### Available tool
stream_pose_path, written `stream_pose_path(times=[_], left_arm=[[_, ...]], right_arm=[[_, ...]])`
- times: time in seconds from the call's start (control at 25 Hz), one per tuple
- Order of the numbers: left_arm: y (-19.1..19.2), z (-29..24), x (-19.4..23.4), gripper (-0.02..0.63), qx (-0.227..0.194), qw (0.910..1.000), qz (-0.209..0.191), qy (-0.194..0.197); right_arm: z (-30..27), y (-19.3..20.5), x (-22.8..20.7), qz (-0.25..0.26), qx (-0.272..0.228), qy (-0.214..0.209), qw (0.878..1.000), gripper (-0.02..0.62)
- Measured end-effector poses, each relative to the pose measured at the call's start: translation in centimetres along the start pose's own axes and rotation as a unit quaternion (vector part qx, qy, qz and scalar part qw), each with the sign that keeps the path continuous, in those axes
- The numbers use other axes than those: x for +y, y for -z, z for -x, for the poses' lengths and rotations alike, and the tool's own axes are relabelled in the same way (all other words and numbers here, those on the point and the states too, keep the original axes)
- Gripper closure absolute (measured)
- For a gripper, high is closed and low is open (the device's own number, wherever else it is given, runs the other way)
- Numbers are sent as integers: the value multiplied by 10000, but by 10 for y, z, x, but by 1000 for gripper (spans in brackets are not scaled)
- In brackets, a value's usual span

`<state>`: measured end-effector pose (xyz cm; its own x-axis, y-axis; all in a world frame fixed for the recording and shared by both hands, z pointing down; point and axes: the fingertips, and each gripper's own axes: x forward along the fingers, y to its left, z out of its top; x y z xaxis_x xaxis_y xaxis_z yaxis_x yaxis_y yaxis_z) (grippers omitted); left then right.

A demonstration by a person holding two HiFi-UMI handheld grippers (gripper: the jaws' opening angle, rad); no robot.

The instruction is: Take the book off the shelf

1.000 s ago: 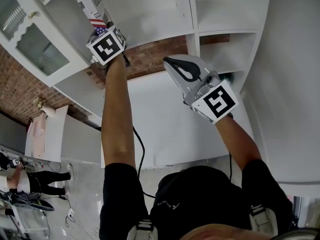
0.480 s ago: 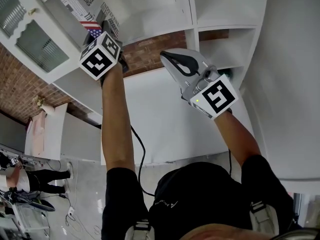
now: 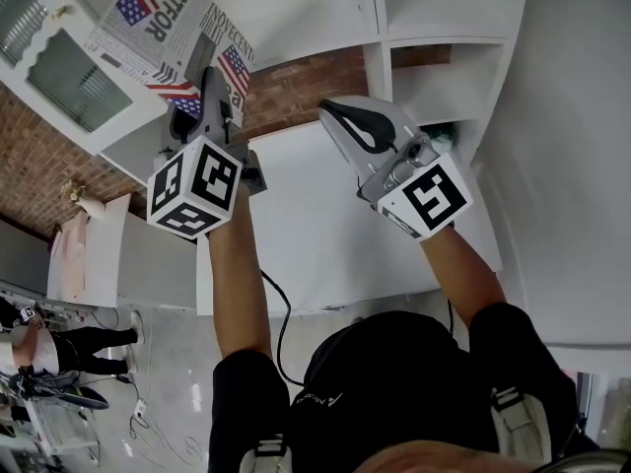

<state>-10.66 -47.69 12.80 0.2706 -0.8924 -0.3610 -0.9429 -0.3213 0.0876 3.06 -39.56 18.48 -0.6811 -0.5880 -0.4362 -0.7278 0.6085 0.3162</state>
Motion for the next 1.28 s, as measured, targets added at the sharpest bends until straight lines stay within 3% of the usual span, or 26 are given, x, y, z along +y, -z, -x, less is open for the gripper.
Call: stream_pose_path(times=[0.12, 0.36, 0.8, 1.28], left_arm=[[11, 39, -14, 456, -133, 9996, 146, 188], [78, 135, -55, 456, -246, 9978, 271, 556], [78, 128, -62, 456, -356, 9914, 858, 926], [78, 131, -61, 456, -138, 9903, 938, 1017]], right_arm=[[22, 8, 8, -21, 7, 134, 9999, 594], [103, 63, 43, -122, 4, 429, 9990, 594], [85, 70, 9, -382, 420, 630, 9964, 594], [80, 66, 23, -190, 699, 624, 9954, 595]])
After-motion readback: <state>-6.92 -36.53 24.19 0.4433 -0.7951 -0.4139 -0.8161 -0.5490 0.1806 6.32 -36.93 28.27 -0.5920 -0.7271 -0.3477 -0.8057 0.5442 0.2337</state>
